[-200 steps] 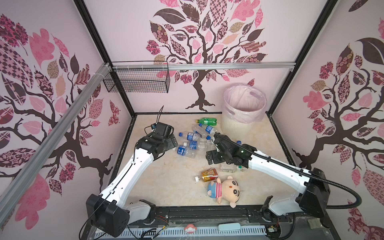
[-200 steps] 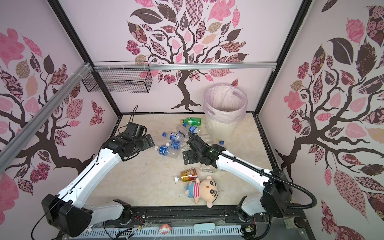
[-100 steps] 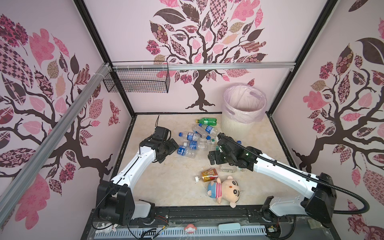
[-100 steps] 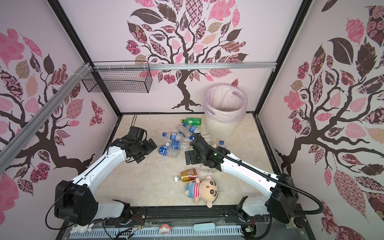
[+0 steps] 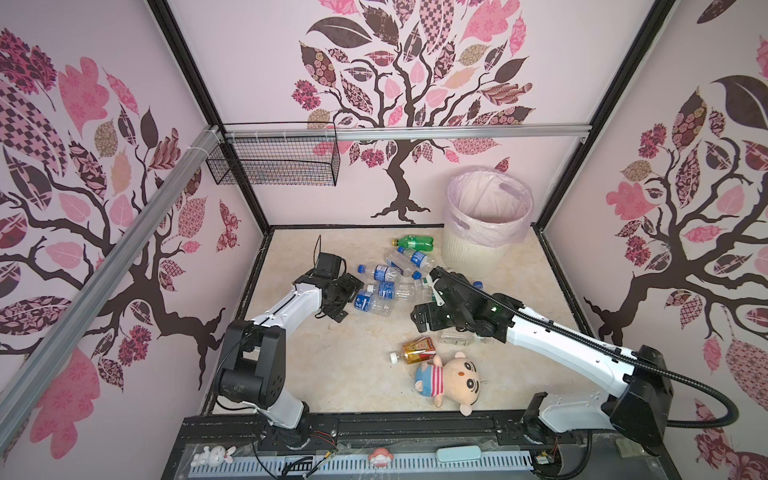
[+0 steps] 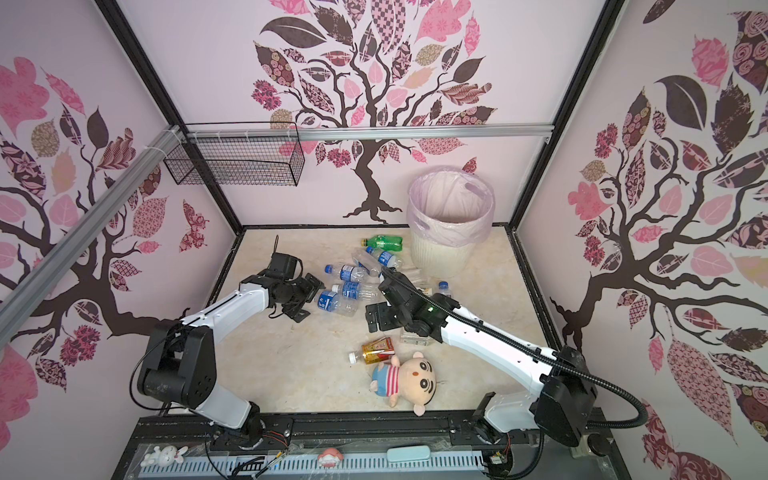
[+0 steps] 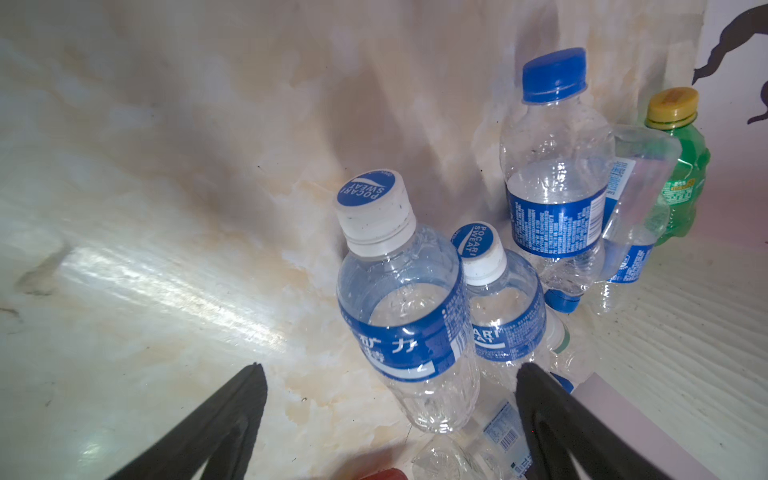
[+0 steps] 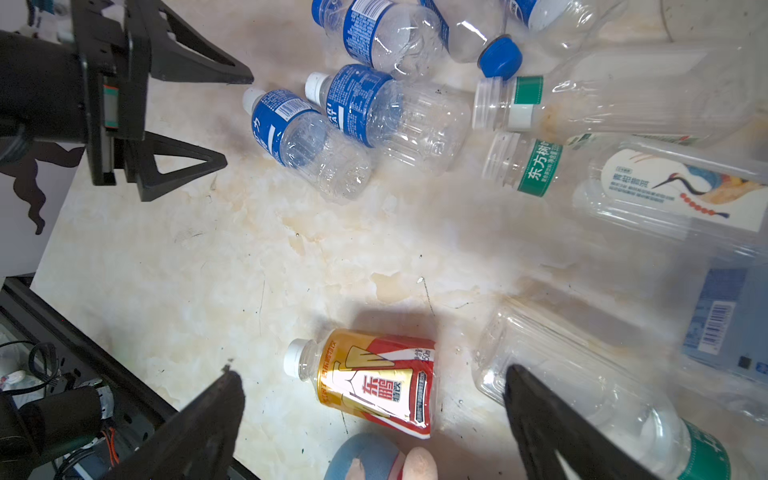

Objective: Throw the plastic bottles in the bin
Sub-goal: 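Move both grippers back down toward the bottle pile, then lower the left gripper onto a blue-labelled water bottle and grasp its cap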

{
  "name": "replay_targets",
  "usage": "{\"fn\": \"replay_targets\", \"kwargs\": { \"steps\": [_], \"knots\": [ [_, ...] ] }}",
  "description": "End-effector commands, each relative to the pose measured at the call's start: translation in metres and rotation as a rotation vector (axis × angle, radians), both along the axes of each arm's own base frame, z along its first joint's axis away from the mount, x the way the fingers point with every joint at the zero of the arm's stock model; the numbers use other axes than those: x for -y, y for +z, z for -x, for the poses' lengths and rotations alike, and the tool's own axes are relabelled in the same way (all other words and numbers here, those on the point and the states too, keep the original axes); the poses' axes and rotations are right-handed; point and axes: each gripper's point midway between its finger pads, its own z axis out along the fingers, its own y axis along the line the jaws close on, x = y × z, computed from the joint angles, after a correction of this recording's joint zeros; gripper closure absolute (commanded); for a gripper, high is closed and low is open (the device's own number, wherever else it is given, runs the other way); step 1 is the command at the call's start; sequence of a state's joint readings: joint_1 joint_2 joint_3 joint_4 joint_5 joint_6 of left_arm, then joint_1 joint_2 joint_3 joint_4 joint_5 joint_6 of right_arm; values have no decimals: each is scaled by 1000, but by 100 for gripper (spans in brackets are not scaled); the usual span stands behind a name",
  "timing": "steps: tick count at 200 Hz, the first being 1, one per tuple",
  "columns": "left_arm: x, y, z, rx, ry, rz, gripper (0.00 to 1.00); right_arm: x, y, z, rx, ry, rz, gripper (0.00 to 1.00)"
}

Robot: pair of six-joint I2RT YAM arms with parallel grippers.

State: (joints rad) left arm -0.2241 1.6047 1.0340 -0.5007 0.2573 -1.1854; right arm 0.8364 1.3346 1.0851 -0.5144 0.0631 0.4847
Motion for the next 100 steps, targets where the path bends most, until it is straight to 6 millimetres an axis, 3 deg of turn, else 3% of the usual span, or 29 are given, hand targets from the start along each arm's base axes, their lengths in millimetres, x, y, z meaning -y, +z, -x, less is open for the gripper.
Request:
{"fn": "replay_targets", "kwargs": {
  "steps": [1, 61, 100],
  "knots": [
    [10, -2, -13, 26, 19, 60, 3, 1, 5, 1, 22, 12, -2, 1],
    [20, -22, -25, -1, -6, 60, 6, -10, -5, 7, -8, 96, 4, 1],
    [27, -32, -27, -20, -57, 33, 7, -2, 2, 3, 31, 52, 8, 0]
  ]
}}
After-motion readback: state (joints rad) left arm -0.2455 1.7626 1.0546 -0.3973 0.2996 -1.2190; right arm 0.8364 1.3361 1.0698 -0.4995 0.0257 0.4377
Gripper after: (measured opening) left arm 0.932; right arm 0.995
